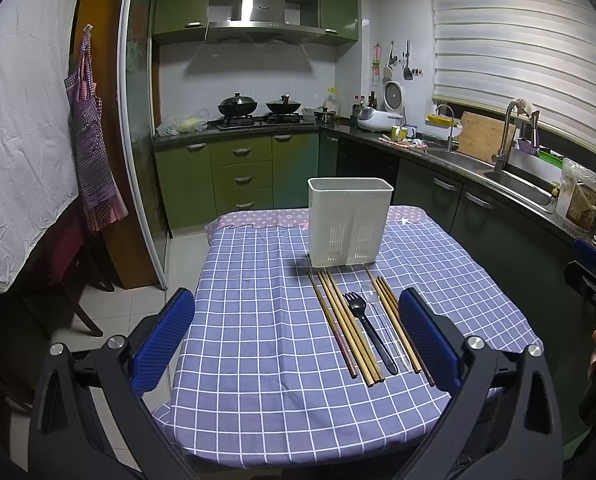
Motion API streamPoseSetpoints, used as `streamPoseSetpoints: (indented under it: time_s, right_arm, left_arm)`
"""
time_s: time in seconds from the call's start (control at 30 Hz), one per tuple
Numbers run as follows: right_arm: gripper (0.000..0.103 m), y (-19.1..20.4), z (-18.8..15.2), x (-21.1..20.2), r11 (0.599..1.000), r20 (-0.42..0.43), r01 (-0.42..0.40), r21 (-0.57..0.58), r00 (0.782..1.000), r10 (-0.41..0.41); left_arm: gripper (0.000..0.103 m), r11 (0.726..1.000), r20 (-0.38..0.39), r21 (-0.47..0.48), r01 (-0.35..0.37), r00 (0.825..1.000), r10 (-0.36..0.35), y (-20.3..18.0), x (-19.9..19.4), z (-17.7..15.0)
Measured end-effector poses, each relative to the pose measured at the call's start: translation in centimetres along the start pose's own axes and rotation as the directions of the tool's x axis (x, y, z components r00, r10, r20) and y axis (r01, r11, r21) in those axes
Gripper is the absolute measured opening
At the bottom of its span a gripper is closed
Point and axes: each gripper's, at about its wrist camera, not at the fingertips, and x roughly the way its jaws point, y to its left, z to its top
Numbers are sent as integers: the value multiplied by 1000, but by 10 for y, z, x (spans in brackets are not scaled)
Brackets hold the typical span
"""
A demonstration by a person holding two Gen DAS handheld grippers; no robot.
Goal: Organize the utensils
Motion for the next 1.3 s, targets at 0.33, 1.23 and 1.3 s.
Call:
streamPoseSetpoints:
  time_s: [0.33,1.23,1.3]
  right_arm:
    - [99,2,-2,2,1000,-8,2,-2,1000,-2]
    - [99,-49,-10,162,996,-456,73,-54,886,-90]
    - [99,-64,-12,181,996,-516,90,-10,853,-82]
  left_arm:
    - [97,1000,-3,4,1,1000,-1,-3,1,-5]
    - [97,994,-418,28,109,904,-88,-46,155,11]
    - [97,991,-492,-11,136,862,-124,-53,179,9]
